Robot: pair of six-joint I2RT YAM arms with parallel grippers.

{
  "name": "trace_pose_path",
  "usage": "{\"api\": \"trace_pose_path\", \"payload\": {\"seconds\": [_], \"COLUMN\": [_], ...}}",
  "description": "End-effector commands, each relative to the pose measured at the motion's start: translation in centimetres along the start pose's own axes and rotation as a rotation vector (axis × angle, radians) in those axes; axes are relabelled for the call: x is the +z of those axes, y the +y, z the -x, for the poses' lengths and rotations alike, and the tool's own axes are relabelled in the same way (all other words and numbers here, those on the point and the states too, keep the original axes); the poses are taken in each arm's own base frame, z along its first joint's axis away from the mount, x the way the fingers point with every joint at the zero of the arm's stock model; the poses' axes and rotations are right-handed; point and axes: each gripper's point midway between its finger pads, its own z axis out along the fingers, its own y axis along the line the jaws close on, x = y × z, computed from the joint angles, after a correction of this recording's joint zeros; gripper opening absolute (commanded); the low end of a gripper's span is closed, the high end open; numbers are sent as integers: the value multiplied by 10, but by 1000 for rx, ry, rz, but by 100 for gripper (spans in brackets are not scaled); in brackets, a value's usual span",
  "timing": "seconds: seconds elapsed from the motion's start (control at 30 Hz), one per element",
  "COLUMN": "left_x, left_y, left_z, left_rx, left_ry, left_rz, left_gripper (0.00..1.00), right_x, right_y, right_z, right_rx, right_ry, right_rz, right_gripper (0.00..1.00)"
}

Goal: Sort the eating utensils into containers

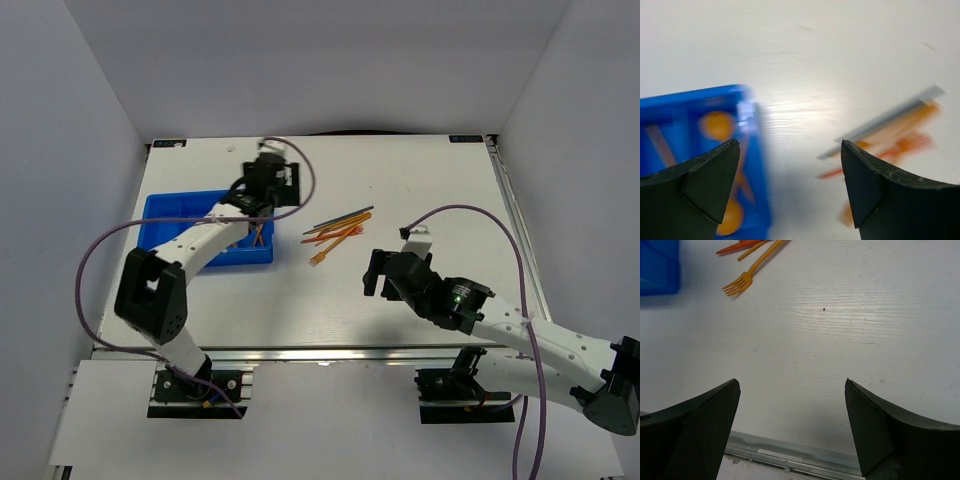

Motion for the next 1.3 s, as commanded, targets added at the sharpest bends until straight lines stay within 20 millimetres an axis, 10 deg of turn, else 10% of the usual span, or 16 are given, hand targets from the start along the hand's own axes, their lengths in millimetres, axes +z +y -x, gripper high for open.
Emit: {"api": "trace_pose_path", "payload": {"seconds": [0.0, 0.27, 1.27], "left_x": [-9, 2, 14], "left_y": [-91, -182, -184], "left_z": [-31, -87, -166], "left_rx": [117, 280, 326], "left_ry": [105, 215, 308], "left_rz": [-287, -529, -470], "left_gripper": [90, 61, 23], "right_x": [-13, -19, -13], "right_y": [-6, -19, -20], "right_z": [19, 8, 0], "right_rx": [59, 18, -27], "right_ry": [-42, -4, 7], "right_rz": [-24, -41, -26], "right_gripper": [89, 89, 89]}}
